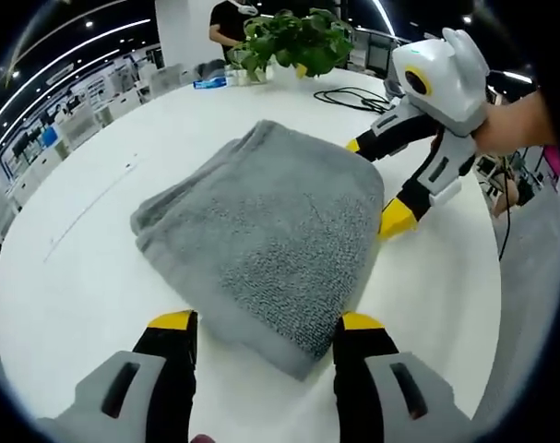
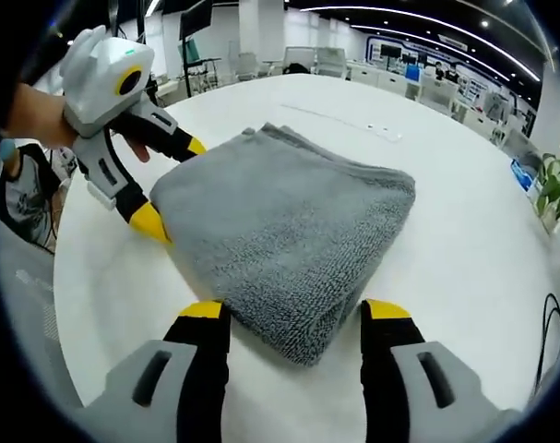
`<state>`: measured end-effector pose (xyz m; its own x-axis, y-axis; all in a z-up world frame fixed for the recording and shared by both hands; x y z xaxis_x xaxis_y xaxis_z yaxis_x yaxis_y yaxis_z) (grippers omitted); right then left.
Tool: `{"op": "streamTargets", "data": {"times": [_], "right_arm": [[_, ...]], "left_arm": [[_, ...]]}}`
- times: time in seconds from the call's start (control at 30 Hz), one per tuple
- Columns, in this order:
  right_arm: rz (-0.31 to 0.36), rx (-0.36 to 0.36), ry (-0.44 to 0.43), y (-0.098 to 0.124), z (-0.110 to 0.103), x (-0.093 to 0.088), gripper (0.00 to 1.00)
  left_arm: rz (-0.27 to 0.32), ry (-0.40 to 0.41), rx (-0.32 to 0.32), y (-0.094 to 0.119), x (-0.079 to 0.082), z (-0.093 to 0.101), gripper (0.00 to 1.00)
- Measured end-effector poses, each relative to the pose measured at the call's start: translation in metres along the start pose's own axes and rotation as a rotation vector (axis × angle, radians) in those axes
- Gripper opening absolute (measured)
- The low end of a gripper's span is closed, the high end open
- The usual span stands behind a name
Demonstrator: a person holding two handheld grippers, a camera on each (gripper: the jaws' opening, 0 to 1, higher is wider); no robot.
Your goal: Fold the towel on the table until its edges align and the towel forms a compact rectangular stack.
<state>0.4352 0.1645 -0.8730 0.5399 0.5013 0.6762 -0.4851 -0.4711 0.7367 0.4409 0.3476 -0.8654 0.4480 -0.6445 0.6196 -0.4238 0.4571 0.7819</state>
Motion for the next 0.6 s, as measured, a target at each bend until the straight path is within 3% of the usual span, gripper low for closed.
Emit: {"op": "streamTargets", "data": {"times": [0.3, 0.6], "right_arm": [[0.000, 0.011, 0.009, 0.000, -0.004, 0.001, 0.57], [0.027, 0.002, 0.007, 0.012, -0.003, 0.004, 0.60]], "left_arm": [[-0.005, 0.009, 0.019, 0.003, 0.000, 0.001, 0.62], [0.014, 0.021, 0.056, 0.018, 0.001, -0.003, 0.64]]}}
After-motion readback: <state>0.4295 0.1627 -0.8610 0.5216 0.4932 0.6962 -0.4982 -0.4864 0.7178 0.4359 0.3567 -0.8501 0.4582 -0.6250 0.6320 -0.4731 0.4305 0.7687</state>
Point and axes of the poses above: the point that each gripper's makers call its tool centre point, and the gripper's own axes: y roughly backward along the fingers, z roughly to its right, x roughly out of its top, the point moved 6 cm from there along y, roughly backward along the fingers, and after that the axes turned 1 degree about -y, right-handed, at the moved point
